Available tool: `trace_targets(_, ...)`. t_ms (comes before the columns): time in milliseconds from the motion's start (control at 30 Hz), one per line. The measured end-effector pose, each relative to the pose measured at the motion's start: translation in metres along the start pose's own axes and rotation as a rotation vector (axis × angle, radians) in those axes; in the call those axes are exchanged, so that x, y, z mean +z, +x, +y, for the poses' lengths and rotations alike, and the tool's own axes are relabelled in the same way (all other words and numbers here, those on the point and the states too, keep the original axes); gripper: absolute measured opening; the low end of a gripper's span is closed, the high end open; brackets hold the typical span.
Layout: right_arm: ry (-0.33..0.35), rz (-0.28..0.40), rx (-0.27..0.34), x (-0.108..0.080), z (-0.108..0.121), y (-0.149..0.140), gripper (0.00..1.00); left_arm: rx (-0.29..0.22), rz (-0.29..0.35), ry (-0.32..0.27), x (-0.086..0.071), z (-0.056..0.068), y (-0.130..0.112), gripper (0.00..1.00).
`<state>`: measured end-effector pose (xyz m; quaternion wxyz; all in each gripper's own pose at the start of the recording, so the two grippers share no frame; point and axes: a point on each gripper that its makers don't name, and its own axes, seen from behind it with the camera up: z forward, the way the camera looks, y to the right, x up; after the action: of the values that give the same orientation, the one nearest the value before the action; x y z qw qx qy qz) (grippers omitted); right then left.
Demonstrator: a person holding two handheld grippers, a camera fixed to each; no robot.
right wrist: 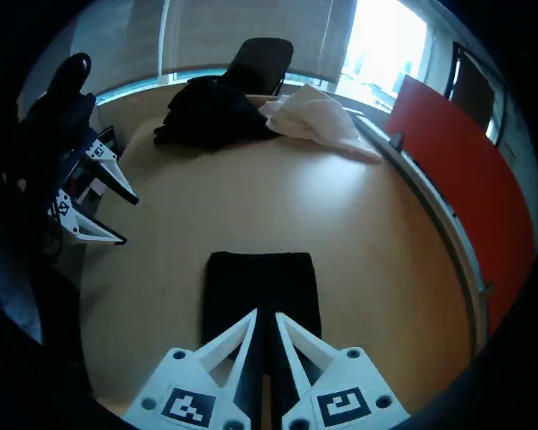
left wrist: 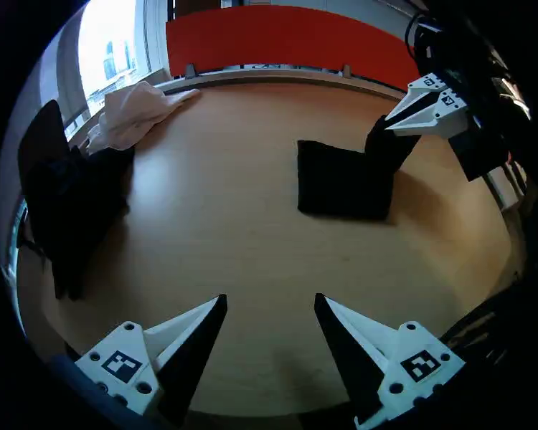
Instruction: Fold towel
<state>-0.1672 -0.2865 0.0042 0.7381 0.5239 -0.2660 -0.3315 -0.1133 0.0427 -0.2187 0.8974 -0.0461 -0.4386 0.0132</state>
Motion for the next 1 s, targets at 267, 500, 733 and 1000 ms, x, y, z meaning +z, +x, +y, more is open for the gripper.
trace_targets(267, 0.019, -0.019, -0.032, 0.008, 0.001, 0.000, 0.03, -0.008, -0.001, 0.003, 0.000, -0.002, -0.002, 0.90)
trace_targets(500, 0.025, -0.025, -0.035, 0.006, -0.001, -0.002, 0.03, -0.007, 0.002, 0.003, -0.001, -0.002, 0.000, 0.90)
trace_targets(733, 0.004, -0.031, 0.008, -0.019, -0.005, -0.017, 0.03, -0.004, 0.002, -0.001, 0.001, 0.000, 0.001, 0.90)
trace_targets(1000, -0.035, -0.055, 0.109, -0.052, -0.010, -0.056, 0.03, 0.009, 0.004, -0.009, 0.002, 0.006, 0.004, 0.90)
